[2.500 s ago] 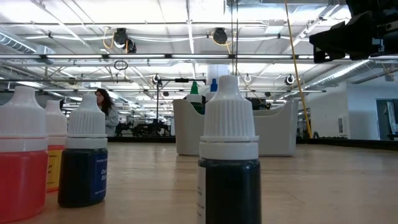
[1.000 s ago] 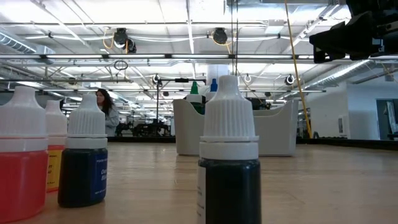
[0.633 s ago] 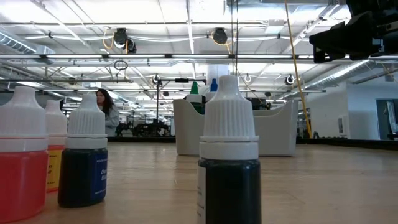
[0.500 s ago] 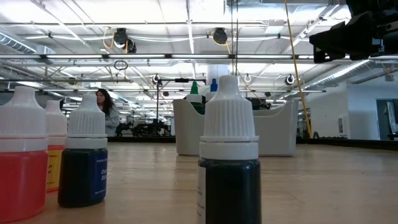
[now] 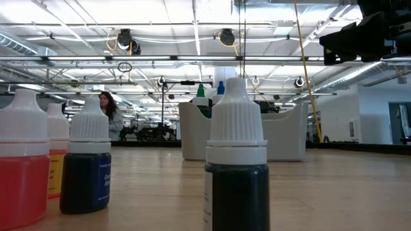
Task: Pick & Place food coloring
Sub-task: Put the small blue food coloring bottle into the gray bin
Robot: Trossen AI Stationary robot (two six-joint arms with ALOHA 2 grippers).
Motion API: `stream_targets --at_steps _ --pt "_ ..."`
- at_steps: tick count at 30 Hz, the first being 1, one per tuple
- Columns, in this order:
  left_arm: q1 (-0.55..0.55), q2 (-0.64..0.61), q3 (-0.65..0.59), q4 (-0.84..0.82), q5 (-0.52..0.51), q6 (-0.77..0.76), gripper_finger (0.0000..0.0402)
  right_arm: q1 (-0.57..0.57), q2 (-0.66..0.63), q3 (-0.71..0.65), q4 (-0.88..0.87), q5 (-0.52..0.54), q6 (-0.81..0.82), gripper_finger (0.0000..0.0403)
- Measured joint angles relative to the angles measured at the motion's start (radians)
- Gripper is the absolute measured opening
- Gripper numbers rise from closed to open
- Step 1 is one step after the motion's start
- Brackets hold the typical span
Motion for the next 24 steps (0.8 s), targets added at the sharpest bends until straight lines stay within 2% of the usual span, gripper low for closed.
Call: stream_targets --at_steps 8,17,24 --pt "-0.023 0.000 0.000 0.002 -0.003 0.038 0.0200 0.000 0.000 0.000 0.000 0.000 0.000 0.0000" --pt "-0.034 0.000 0.000 0.002 -0.032 0.046 0.0202 0.000 0.000 0.000 0.000 0.000 0.001 0.0000" --pt "-0.038 0.000 -0.039 0.028 -0.006 0.052 0.0202 0.000 0.000 0.000 -0.001 0.000 0.000 0.0000"
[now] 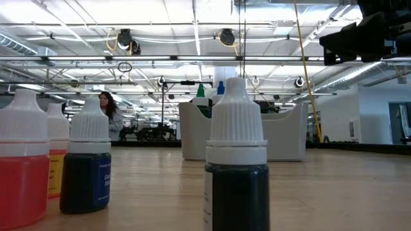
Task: Pick & Place food coloring
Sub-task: Put the small blue food coloring bottle into the gray bin
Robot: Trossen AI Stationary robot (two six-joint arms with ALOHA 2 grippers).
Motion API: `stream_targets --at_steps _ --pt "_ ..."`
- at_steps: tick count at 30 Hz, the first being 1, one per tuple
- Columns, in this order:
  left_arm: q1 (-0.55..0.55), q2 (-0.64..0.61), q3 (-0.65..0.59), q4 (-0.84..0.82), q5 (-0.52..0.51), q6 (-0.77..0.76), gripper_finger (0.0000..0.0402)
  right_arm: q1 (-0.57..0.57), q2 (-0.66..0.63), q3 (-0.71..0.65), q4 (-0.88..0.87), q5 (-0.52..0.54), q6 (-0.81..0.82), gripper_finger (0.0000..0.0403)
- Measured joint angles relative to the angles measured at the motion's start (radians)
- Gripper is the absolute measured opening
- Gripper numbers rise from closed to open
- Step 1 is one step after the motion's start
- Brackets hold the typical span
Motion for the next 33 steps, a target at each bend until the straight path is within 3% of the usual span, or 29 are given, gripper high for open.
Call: stream_targets --at_steps 12,33 --pt "0.006 0.000 -0.017 0.043 0.057 -0.027 0.0202 0.000 0.000 0.000 -0.006 0.000 0.000 0.0000" --pt "0.034 0.000 -0.016 0.040 0.051 -0.026 0.0201 0.000 0.000 0.000 -0.006 0.000 -0.002 0.0000"
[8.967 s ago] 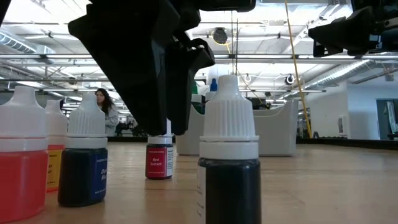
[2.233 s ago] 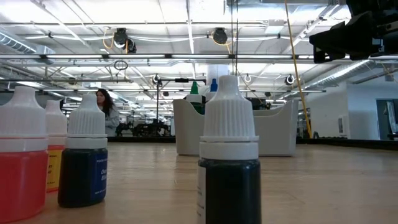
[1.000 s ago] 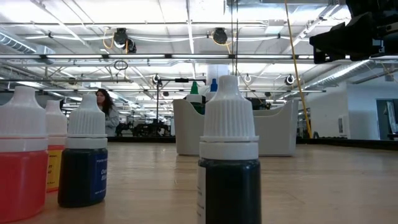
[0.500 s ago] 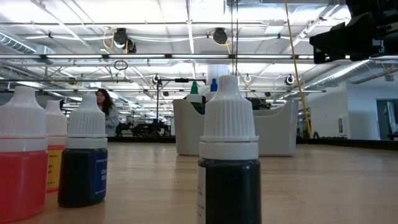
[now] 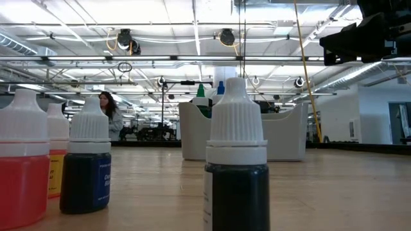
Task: Pick & Place food coloring
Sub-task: Put the small blue food coloring bottle into the gray bin
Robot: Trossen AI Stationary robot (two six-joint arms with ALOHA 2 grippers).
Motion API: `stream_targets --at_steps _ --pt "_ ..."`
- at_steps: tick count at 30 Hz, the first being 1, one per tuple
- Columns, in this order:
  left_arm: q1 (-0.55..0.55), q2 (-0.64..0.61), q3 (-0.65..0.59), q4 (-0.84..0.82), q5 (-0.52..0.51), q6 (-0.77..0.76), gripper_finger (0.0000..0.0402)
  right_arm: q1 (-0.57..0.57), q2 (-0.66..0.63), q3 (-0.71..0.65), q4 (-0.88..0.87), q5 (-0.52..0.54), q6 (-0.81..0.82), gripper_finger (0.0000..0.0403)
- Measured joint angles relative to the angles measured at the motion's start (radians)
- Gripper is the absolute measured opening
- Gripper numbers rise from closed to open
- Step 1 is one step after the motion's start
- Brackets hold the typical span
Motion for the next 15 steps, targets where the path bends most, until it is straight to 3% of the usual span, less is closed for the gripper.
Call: stream_targets --at_steps 15 --pt "-0.001 0.000 0.002 0.001 0.004 0.002 0.0079 0.000 0.000 0.000 0.000 0.000 0.000 0.0000"
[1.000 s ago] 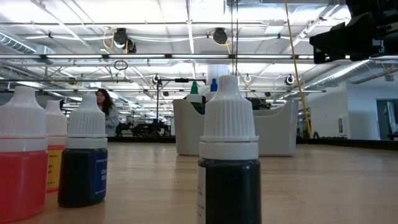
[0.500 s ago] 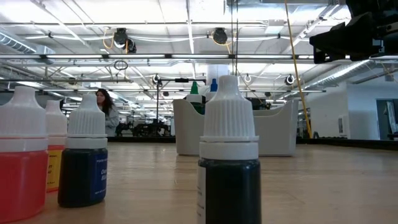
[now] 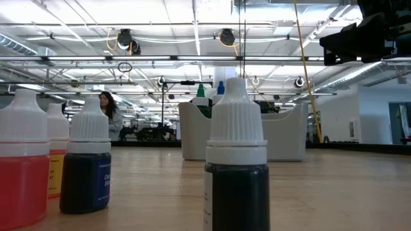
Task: Pick & Place food coloring
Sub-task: Put the small blue food coloring bottle into the gray bin
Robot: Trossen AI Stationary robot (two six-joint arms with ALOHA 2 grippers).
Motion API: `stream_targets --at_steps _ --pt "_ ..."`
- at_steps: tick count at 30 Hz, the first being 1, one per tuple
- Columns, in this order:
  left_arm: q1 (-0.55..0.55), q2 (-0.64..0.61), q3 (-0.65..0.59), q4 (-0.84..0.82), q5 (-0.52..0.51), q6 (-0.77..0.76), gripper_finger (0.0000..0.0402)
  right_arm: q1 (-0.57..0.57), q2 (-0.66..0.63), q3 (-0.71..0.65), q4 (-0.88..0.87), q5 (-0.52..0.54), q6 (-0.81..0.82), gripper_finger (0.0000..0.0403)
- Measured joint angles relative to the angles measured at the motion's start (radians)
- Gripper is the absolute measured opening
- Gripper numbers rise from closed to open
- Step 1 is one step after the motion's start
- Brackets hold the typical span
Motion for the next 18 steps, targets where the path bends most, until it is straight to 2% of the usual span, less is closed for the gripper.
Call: stream_targets --at_steps 18 --pt "0.006 0.000 0.000 0.001 0.018 0.007 0.0083 0.000 0.000 0.000 0.000 0.000 0.000 0.0000"
